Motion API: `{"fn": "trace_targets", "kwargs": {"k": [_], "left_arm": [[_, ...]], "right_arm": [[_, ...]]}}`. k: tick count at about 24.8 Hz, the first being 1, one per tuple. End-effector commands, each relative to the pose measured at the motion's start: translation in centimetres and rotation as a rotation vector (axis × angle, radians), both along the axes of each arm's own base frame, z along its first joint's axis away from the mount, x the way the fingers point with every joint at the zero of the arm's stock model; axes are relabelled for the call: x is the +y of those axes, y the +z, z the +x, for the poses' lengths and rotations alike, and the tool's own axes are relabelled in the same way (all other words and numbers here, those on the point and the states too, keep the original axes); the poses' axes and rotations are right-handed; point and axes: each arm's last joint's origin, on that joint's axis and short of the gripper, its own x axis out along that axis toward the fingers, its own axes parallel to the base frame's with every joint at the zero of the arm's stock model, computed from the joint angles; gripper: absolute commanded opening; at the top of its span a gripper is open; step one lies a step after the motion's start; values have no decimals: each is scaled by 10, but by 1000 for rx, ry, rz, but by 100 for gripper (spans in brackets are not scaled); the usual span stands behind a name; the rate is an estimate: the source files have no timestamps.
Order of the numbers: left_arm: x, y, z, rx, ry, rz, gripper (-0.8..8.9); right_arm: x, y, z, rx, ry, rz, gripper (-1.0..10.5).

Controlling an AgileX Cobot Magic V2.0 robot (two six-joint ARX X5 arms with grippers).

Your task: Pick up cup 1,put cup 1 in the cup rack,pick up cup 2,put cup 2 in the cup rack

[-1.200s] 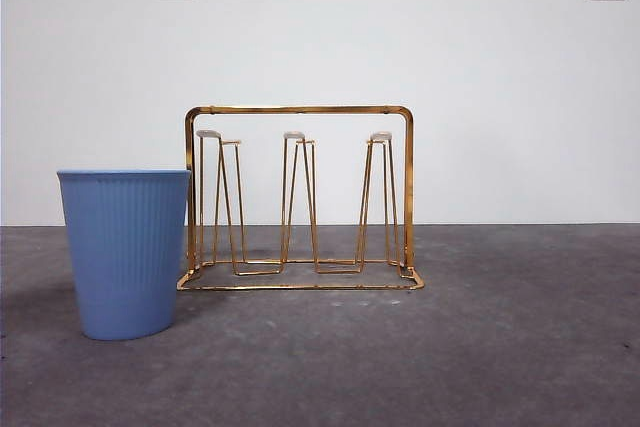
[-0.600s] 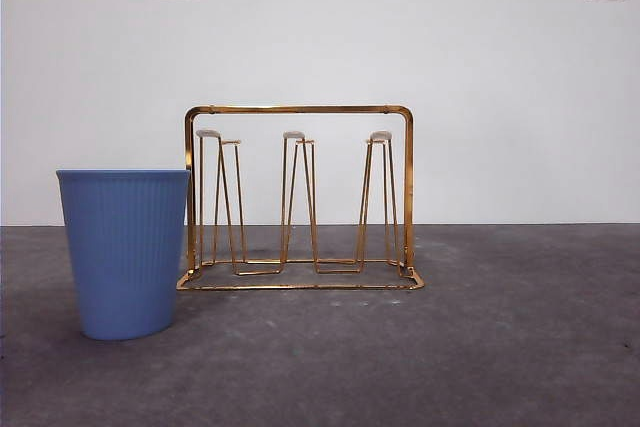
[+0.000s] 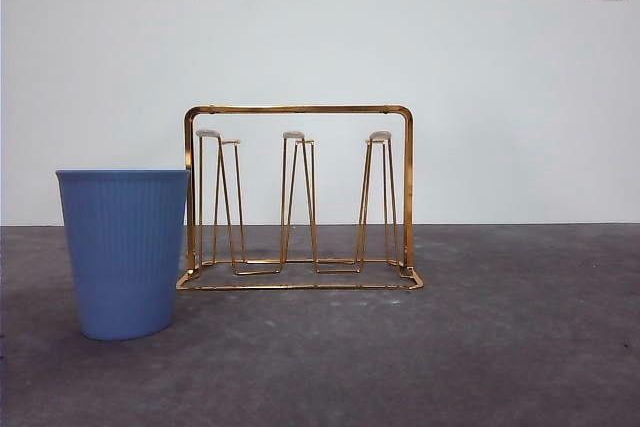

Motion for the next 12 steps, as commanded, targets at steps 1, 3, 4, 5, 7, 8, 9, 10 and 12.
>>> {"fn": "trace_targets", "kwargs": {"k": [1, 3, 4, 5, 7, 8, 9, 10, 12], "left_arm": [[2, 7, -3, -23, 1, -51, 750], [3, 8, -4, -35, 0, -64, 750], [3, 9, -4, -37, 0, -67, 750], [3, 9, -4, -38, 0, -68, 750], [3, 10, -4, -39, 0, -70, 750], [3, 10, -4, -39, 0, -69, 749], [3, 10, -4, -38, 1, -69, 749], [3, 10, -4, -37, 2, -69, 749], [3, 10, -4, -37, 3, -71, 724]], "right_arm": [[4, -4, 5, 18, 5, -15, -16], [6, -6, 7, 32, 10, -28, -16], [7, -7, 9, 36, 13, -31, -16], [8, -7, 9, 38, 20, -33, -16], [10, -9, 12, 45, 32, -38, -16], [11, -10, 13, 52, 44, -43, -16], [12, -11, 14, 59, 55, -48, -16], [13, -12, 14, 66, 66, -53, -16], [14, -14, 15, 77, 68, -63, -16]]}}
